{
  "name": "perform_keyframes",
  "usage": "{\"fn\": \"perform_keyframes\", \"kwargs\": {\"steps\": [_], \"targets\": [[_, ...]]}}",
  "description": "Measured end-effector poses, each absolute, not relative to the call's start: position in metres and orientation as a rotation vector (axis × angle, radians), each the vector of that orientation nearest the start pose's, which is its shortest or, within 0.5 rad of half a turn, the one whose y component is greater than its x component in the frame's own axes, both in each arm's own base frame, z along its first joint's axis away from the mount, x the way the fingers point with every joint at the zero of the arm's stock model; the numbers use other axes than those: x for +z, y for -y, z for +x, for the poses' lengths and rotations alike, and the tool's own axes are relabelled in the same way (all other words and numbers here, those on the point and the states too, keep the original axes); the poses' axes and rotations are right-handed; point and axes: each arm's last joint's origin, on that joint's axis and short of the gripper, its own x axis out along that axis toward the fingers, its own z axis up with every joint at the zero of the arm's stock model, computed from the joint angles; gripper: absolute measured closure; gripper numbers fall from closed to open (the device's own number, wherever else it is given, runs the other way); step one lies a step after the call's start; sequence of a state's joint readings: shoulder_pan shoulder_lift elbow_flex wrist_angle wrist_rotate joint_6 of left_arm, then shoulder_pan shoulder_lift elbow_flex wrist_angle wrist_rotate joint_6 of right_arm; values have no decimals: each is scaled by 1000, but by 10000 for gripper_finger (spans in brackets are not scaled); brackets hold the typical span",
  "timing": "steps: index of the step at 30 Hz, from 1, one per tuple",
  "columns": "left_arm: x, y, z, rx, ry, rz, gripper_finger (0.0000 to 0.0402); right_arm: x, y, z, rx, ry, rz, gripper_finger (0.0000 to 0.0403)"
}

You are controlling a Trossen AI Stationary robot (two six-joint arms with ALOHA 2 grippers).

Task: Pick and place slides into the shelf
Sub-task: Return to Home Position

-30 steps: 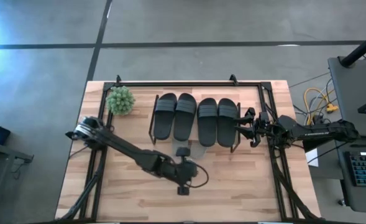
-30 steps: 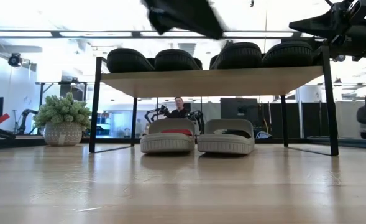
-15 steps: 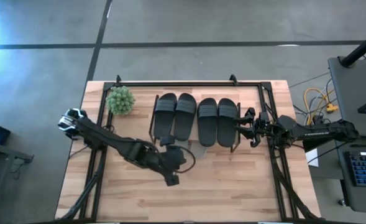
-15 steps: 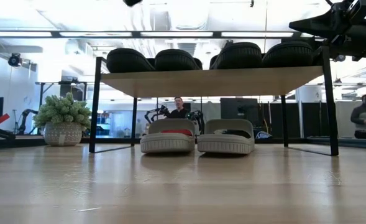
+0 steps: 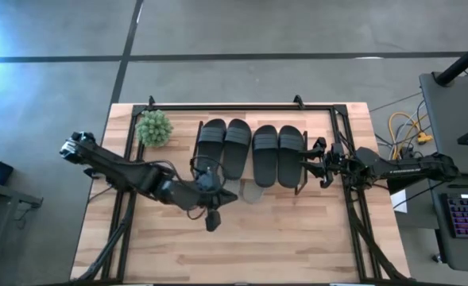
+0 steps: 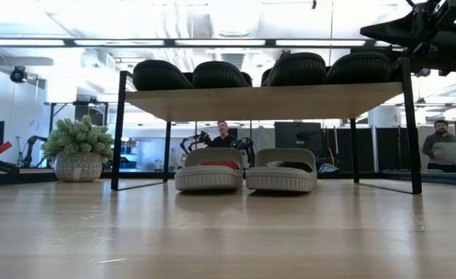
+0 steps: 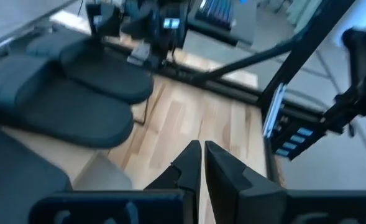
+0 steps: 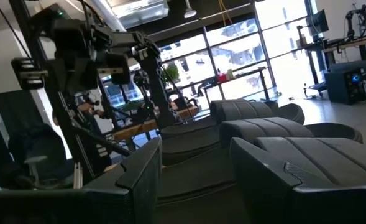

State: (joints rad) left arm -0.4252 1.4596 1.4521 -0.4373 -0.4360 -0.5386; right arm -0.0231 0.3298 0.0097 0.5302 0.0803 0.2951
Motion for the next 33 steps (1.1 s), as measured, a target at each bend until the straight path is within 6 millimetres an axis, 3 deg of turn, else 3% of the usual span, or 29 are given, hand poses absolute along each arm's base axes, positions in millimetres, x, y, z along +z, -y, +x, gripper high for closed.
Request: {"fn": "perform_keyframes", "kwargs": {"steps": [12,16,22,29,33], "targets": [[415,107,284,100,-223,-391,395,191,5,115,-41,252,500,220],[426,97,273,-11,-242,-291,395,202,5,114,-23,317,464,220],[434,49,234,22,-300,-269,395,237,5,114,-34,301,412,220],[420,13,182,75,-221,-271,395,286,2,107,-4,177,396,220],[401,4,152,80,-121,-274,395,286,2,104,-35,15,370,220]]}}
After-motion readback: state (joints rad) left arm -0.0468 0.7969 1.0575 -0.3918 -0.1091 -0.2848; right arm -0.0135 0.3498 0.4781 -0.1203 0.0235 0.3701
